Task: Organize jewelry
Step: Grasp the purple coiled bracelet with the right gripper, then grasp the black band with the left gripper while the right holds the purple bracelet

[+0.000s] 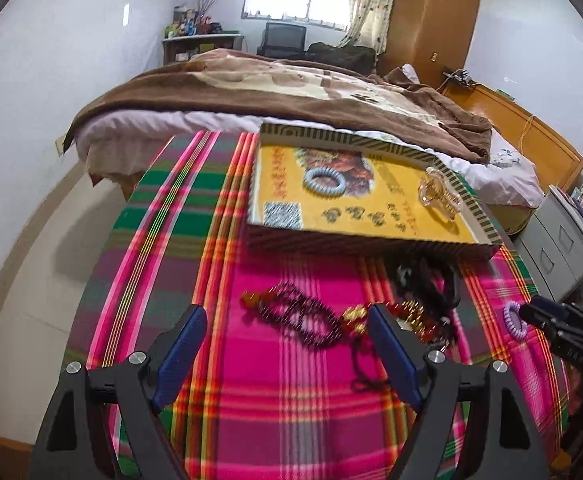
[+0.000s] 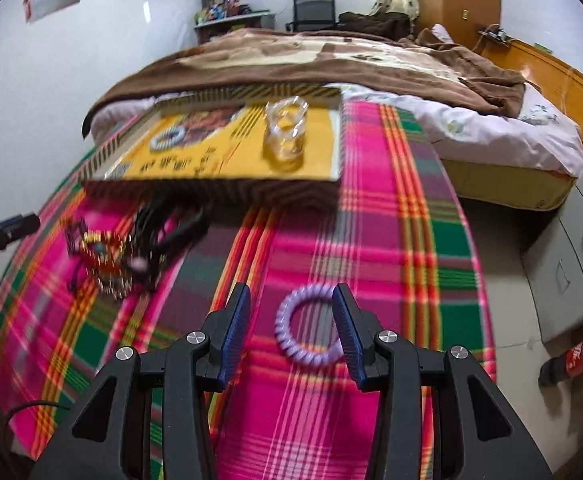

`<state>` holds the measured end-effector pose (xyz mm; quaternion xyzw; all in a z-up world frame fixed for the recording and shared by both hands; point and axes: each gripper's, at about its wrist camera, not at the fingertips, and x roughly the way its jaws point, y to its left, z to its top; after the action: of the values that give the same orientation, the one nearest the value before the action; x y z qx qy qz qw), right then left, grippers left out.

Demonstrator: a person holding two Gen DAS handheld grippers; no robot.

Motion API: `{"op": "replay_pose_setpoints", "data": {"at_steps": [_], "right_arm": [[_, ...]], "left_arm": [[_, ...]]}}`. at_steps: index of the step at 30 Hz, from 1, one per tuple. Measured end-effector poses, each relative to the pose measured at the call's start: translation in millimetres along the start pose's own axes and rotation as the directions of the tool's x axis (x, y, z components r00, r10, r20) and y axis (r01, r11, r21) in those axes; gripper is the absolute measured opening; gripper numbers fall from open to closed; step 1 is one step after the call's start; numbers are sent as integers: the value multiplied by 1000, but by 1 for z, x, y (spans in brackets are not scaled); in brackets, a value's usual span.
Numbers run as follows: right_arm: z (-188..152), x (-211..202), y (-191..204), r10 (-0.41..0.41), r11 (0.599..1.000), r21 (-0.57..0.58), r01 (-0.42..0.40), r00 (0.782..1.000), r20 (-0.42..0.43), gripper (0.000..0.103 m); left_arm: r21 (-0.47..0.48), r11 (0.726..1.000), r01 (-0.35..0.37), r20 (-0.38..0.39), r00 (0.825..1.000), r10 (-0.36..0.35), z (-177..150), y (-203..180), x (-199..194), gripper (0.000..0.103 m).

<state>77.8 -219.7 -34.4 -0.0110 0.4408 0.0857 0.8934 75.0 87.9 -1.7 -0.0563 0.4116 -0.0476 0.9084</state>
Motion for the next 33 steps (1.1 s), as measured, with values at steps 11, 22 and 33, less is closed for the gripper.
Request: {"op": "replay_pose_setpoints", "data": {"at_steps": [11, 22, 33], "right_arm": [[-17, 13, 3, -46, 999, -17, 46, 998, -34, 43], [-19, 12, -3, -28, 1000, 6, 28, 1000, -3, 9], [-14, -5, -14, -8, 999, 52, 4, 997, 74, 9]], "left_arm": [[-35, 999, -32, -22, 999, 31, -15, 14, -5, 82], [22, 1000, 8, -32, 999, -7, -4, -20, 1, 82], [141, 986, 88, -73, 994, -78, 24, -90, 34, 82]]}}
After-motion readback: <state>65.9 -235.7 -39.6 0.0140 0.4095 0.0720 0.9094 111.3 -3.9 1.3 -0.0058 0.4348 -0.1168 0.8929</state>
